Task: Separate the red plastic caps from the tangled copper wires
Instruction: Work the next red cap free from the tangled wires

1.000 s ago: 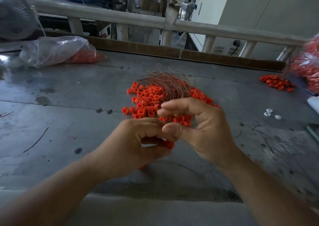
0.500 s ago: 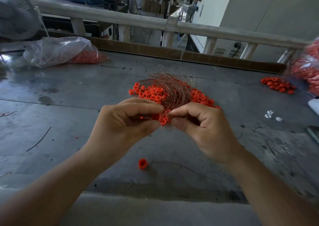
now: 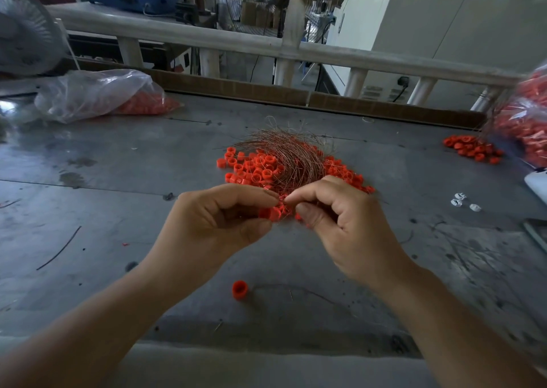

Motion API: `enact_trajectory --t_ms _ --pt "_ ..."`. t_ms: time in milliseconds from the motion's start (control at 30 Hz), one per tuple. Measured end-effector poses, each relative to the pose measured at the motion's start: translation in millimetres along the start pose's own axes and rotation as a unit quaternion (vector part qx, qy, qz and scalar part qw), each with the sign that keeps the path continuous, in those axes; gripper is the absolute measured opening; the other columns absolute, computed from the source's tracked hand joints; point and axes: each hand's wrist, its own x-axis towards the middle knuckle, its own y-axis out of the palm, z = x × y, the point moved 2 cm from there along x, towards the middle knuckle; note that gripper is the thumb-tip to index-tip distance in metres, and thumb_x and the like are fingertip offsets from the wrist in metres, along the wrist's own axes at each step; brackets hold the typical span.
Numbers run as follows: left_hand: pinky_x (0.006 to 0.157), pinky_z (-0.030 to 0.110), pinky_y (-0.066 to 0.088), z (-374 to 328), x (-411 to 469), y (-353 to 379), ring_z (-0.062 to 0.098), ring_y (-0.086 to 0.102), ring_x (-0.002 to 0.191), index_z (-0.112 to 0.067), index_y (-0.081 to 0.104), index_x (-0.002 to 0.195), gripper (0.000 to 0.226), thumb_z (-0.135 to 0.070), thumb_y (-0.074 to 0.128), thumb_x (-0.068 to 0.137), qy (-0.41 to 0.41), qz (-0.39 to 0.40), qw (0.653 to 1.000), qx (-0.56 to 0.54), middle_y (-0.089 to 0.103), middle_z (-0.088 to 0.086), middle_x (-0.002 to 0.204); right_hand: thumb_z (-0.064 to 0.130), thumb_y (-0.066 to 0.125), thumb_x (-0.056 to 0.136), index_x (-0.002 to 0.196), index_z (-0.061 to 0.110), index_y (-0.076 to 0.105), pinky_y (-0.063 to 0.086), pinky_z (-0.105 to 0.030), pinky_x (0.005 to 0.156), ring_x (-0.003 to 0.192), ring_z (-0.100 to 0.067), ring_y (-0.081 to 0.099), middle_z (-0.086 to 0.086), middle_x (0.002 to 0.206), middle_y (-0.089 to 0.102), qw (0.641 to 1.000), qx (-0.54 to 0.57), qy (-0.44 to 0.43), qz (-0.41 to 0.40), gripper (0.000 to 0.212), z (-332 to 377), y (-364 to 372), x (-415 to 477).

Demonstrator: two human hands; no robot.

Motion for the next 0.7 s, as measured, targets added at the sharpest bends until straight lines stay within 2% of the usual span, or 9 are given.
enact_trajectory --t_ms 67,167,300,400,700 --pt "0.069 0.024 0.056 1 1 -1 0.024 0.070 0.077 -0.019 0.074 0.088 0.026 -0.015 0.069 0.062 -0.014 -0.006 1.000 -0.016 0.072 0.010 0.086 0.011 0.062 0.085 0.085 0.021 0.067 0.042 -0.010 0.066 0.071 -0.003 0.055 0.014 0.074 0.054 1.000 0.012 0.019 -0.006 0.012 -2 -5 1" --pt "0.064 0.020 0.054 1 1 1 0.021 0.069 0.074 -0.019 0.070 0.087 0.027 -0.010 0.066 0.062 -0.021 -0.007 0.999 -0.031 0.072 0.009 0.084 0.012 0.066 0.080 0.074 0.033 0.059 0.042 -0.011 0.064 0.071 -0.007 0.054 0.008 0.074 0.057 0.999 0.016 0.017 -0.028 0.024 -1 -12 2" --pt "0.061 0.019 0.054 -1 2 2 0.015 0.067 0.071 -0.019 0.069 0.081 0.026 -0.007 0.066 0.058 -0.032 -0.021 0.997 -0.072 0.071 0.008 0.081 0.012 0.063 0.084 0.073 0.031 0.057 0.039 -0.007 0.059 0.063 0.002 0.052 0.011 0.070 0.054 0.997 0.053 0.021 -0.051 0.023 0 -15 2" --pt "0.062 0.020 0.054 -2 2 2 0.017 0.067 0.070 -0.019 0.072 0.073 0.021 -0.008 0.068 0.056 -0.039 -0.017 0.996 -0.076 0.070 0.013 0.080 0.023 0.058 0.081 0.072 0.034 0.055 0.040 -0.009 0.061 0.064 0.001 0.051 0.014 0.069 0.054 0.997 0.061 0.025 -0.043 0.014 2 -12 2" --pt "0.060 0.018 0.054 -3 1 4 0.013 0.067 0.066 -0.014 0.068 0.078 0.027 -0.010 0.069 0.052 -0.046 -0.012 0.996 -0.072 0.070 0.002 0.072 0.024 0.057 0.080 0.072 0.033 0.056 0.041 -0.010 0.064 0.067 -0.001 0.054 0.013 0.069 0.054 0.996 0.082 0.032 -0.011 0.012 3 -3 -1"
